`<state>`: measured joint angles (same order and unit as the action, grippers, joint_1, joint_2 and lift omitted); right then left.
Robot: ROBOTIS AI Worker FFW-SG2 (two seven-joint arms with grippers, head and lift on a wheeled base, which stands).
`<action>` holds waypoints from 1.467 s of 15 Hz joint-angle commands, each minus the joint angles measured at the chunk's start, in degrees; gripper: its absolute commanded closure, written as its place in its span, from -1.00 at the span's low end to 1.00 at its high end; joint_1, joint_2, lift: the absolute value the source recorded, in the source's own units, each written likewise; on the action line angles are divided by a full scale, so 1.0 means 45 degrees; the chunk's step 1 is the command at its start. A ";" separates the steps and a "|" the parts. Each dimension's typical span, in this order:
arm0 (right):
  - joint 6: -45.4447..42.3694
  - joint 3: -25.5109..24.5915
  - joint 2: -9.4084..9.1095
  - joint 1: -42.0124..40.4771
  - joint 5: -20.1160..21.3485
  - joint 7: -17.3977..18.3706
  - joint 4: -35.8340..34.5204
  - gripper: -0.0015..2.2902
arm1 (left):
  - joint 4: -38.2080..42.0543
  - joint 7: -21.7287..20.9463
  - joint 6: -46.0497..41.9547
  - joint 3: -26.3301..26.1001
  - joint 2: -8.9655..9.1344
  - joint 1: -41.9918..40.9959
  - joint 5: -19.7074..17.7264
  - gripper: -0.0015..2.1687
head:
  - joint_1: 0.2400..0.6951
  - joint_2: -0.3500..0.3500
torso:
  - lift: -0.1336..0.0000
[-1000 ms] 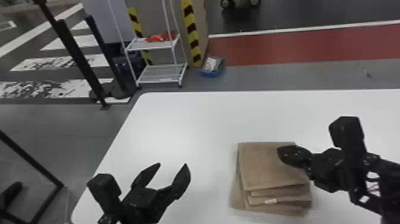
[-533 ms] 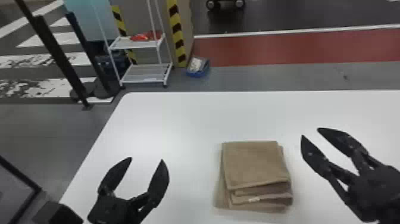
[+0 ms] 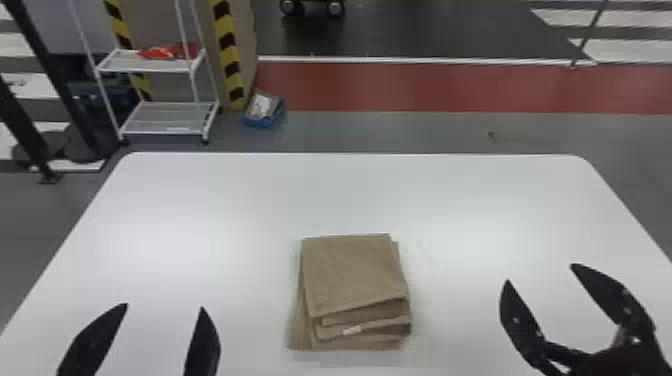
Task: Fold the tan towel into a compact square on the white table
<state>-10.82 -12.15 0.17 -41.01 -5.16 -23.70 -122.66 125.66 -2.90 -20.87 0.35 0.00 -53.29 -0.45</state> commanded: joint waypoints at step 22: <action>0.0092 0.1899 -0.0050 -0.0184 0.0737 0.1458 -0.0224 -0.93 | 0.0415 -0.0450 0.1660 0.0136 0.0033 0.0318 0.0354 -0.93 | 1.00 0.06 | -0.84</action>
<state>-9.65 -3.85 0.18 -41.76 -1.89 -17.17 -123.88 127.55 -4.93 -13.40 0.95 0.00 -51.97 1.21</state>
